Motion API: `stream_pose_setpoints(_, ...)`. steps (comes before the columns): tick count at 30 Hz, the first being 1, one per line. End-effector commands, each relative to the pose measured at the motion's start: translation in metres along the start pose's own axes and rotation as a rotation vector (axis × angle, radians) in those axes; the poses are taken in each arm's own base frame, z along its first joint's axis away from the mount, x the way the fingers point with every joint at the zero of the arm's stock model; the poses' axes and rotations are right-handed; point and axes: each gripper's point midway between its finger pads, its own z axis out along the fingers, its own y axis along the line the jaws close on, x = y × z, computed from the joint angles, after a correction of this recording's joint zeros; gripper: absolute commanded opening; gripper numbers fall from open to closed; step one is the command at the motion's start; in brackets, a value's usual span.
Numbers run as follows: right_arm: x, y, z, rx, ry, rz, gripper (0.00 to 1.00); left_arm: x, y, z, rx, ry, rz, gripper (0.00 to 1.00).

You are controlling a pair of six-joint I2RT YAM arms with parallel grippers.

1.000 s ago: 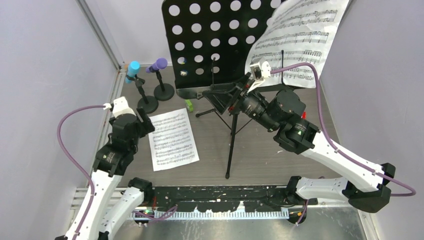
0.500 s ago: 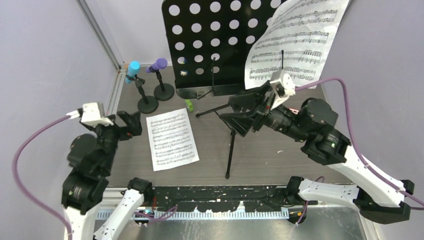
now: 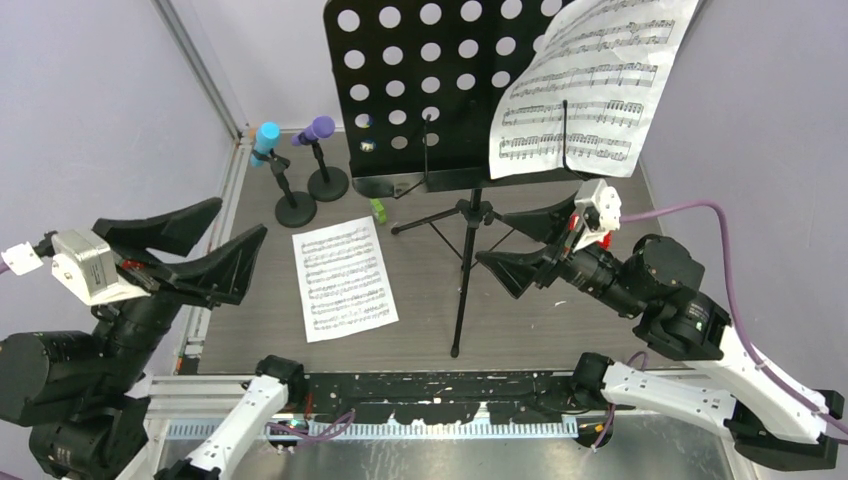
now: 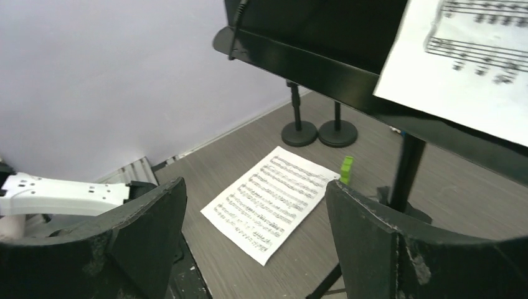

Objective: Pack up the instrument practice props

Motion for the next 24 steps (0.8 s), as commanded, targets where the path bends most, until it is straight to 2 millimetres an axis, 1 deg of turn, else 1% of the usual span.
stream_pose_setpoints(1,-0.005,-0.022,-0.014,0.122,-0.025,-0.008,0.87,-0.019,-0.037,0.026,0.222,-0.02,-0.016,0.71)
stream_pose_setpoints(6,-0.004,-0.029,-0.028,0.159,-0.04,-0.013,0.9,-0.044,-0.054,0.048,0.334,-0.083,-0.06,0.73)
stream_pose_setpoints(8,-0.004,-0.032,-0.033,0.177,-0.053,-0.008,0.9,-0.054,-0.058,0.055,0.364,-0.107,-0.082,0.73)
stream_pose_setpoints(9,-0.005,-0.037,-0.035,0.206,-0.057,-0.005,0.9,-0.058,-0.06,0.059,0.378,-0.115,-0.095,0.73)
stream_pose_setpoints(11,-0.005,-0.045,-0.039,0.25,-0.061,0.002,0.9,-0.062,-0.059,0.069,0.388,-0.122,-0.123,0.72)
stream_pose_setpoints(13,-0.004,-0.049,-0.041,0.278,-0.058,0.006,0.9,-0.065,-0.055,0.078,0.383,-0.131,-0.14,0.72)
stream_pose_setpoints(18,0.0,-0.05,-0.043,0.284,-0.043,0.008,0.91,-0.067,-0.048,0.098,0.386,-0.126,-0.174,0.7)
stream_pose_setpoints(21,0.002,-0.051,-0.043,0.287,-0.034,0.007,0.91,-0.068,-0.053,0.105,0.422,-0.128,-0.174,0.7)
stream_pose_setpoints(24,0.005,-0.052,-0.042,0.29,-0.025,0.004,0.91,-0.061,-0.059,0.111,0.443,-0.106,-0.172,0.7)
